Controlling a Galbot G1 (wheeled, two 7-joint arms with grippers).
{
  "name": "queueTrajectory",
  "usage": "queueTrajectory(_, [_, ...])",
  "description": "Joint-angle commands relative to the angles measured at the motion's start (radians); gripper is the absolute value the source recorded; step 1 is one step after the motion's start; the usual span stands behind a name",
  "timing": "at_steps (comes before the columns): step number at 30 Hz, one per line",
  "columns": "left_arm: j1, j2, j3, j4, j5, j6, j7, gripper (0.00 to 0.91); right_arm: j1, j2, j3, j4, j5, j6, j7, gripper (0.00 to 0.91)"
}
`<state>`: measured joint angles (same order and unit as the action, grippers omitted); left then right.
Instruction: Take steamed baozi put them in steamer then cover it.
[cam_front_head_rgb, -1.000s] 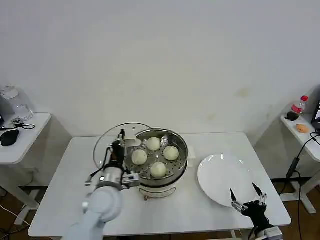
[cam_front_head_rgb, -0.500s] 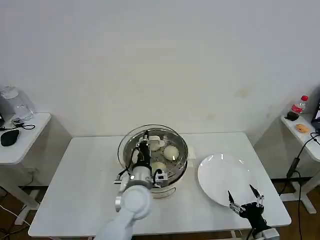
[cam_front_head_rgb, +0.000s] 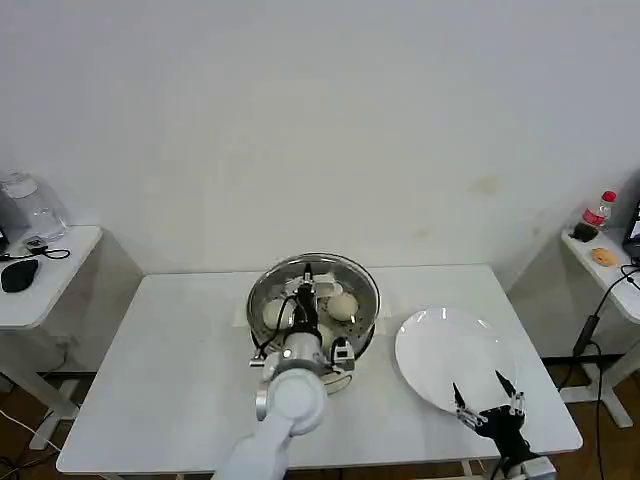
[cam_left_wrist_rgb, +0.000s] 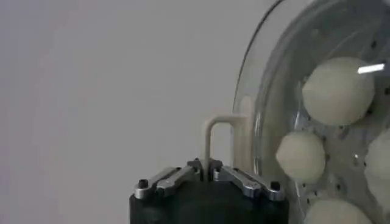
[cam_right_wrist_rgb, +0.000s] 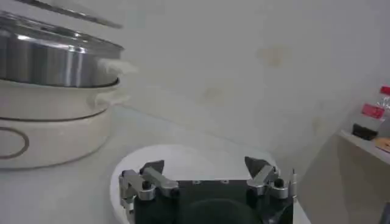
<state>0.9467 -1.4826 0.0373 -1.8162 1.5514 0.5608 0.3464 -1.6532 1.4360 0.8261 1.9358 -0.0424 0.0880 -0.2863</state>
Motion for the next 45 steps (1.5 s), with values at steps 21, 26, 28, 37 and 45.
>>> queueTrajectory(21, [-0.011,-0.019,-0.031,0.075,0.003,-0.012,-0.013,0.000,-0.008,0.000,-0.002,-0.006,0.005,0.005,-0.004,0.907])
queueTrajectory(26, [-0.007,-0.028,-0.036,0.079,-0.009,-0.016,-0.027,0.907,-0.008,0.000,-0.005,-0.005,0.003,0.004,-0.007,0.907])
queueTrajectory(28, [-0.007,-0.032,-0.038,0.079,-0.014,-0.016,-0.035,0.907,-0.008,0.001,-0.008,-0.005,0.002,0.004,-0.007,0.907])
queueTrajectory(37, [0.020,-0.018,-0.039,0.000,-0.031,-0.008,-0.025,0.907,-0.010,0.001,-0.010,-0.004,0.000,0.004,-0.007,0.907])
queueTrajectory(45, [0.111,0.047,-0.030,-0.167,-0.074,-0.007,-0.021,0.907,-0.012,0.003,-0.014,-0.004,-0.004,0.004,-0.006,0.907])
